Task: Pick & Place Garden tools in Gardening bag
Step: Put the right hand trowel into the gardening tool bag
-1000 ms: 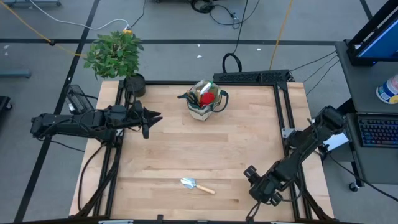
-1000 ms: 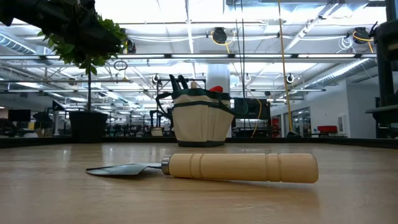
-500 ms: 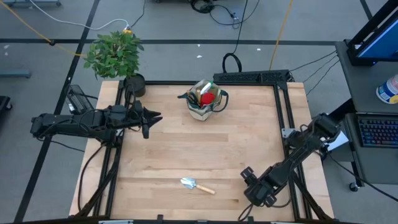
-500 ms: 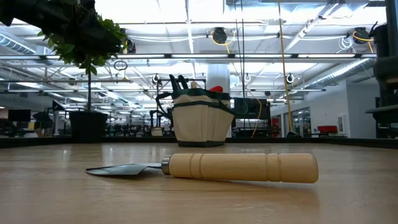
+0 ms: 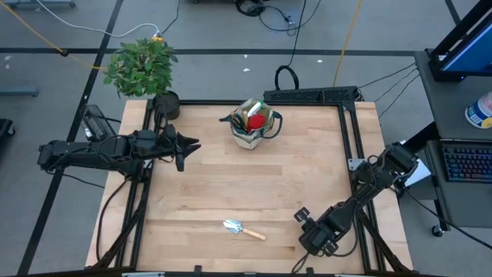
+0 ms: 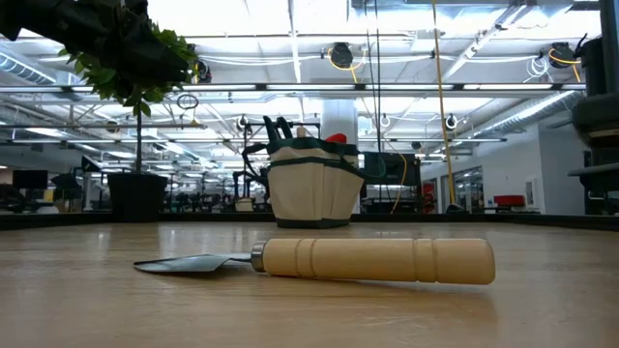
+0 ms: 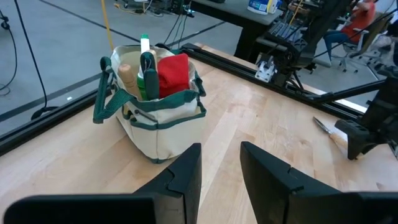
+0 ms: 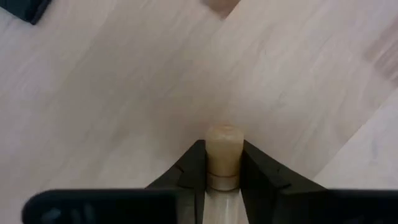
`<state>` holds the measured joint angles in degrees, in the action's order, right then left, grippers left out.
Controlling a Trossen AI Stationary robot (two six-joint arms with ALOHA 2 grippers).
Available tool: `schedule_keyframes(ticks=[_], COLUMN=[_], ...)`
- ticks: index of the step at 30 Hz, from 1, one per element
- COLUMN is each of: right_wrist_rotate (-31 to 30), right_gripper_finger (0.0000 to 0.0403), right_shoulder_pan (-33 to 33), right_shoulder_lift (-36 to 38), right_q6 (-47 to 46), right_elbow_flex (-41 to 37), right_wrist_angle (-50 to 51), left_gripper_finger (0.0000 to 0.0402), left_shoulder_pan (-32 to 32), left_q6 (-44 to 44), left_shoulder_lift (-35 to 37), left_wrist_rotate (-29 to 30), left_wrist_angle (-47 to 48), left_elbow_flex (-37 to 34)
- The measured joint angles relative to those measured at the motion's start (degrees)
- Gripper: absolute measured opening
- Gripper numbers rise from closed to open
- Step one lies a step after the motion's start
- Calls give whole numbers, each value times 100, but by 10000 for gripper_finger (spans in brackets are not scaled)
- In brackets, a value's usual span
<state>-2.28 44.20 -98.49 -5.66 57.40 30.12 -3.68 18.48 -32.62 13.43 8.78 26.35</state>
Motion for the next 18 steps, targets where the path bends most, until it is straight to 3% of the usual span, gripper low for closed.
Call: schedule_keyframes(ticks=[18], right_wrist_rotate=[-87], right_gripper_finger=[60], right_shoulder_pan=[-1665], right_shoulder_lift=[843], right_q6=[2030], right_elbow_flex=[-14], right_wrist_angle=[-391], left_gripper_finger=[118], left_shoulder_pan=[0], left_q6=[-2], left_shoulder_lift=[2], left_wrist_rotate=[0], left_wrist_angle=[0], left_elbow_flex=[0])
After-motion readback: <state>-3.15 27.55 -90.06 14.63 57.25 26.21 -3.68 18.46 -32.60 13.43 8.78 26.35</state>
